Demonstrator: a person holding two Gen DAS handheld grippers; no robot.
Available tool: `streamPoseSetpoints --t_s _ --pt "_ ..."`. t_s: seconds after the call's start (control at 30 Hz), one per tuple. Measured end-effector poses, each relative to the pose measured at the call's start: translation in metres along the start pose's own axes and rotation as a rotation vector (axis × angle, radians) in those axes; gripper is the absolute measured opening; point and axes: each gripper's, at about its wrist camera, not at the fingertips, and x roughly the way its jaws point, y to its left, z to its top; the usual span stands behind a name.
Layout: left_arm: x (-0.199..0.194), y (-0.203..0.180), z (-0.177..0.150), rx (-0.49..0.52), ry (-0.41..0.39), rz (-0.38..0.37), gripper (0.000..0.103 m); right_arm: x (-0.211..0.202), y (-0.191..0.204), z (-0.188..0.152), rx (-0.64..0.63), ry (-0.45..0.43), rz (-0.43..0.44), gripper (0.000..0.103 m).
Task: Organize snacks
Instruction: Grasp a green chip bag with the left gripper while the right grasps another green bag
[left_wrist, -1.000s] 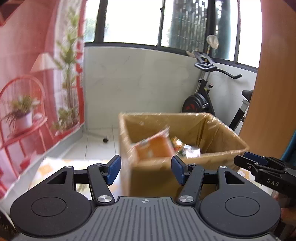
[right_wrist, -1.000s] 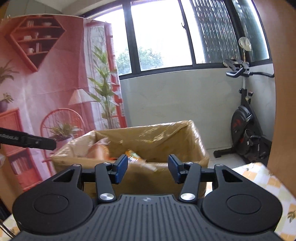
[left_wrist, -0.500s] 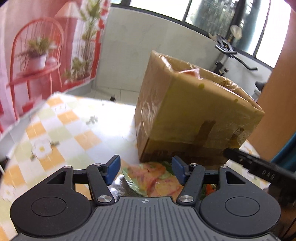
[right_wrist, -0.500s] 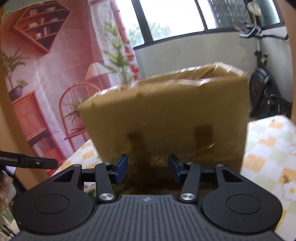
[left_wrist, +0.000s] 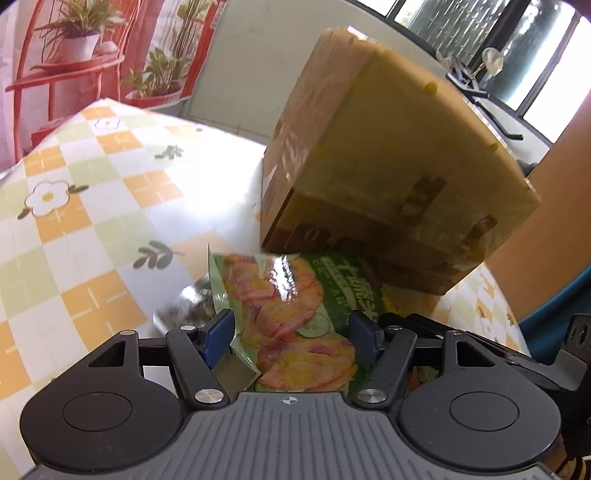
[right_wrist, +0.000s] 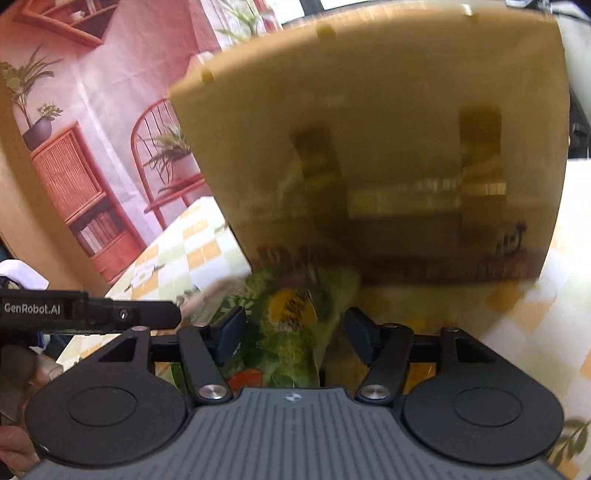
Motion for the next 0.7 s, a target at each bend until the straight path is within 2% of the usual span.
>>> streamPoseSetpoints --t_s 0.17,0.53,0.6,0.63,0.67,0.7 --pt "0.002 0.004 -0.005 -0.012 -0.001 -0.001 0.074 -0.001 -0.008 -0.007 0.043 0.002 0.031 0.066" --pt "0.007 0.008 -0.013 -0.028 -0.006 -0.006 0.078 0.005 0.002 -0.015 0.01 0.022 0.109 0.065" --pt "0.005 0.004 -0.015 0.002 -0.016 0.001 0.073 0.004 0.002 -0.016 0.016 0.017 0.112 0.063" --pt "0.004 0.003 -0.015 0.014 -0.02 -0.001 0.058 0.004 0.002 -0.016 0.018 0.016 0.115 0.061" --pt "0.003 0.003 -0.015 0.011 -0.015 -0.04 0.055 0.003 0.002 -0.016 0.016 0.015 0.118 0.059" --pt "0.001 0.002 -0.015 0.008 -0.019 -0.038 0.056 0.002 0.002 -0.016 0.015 0.014 0.122 0.058"
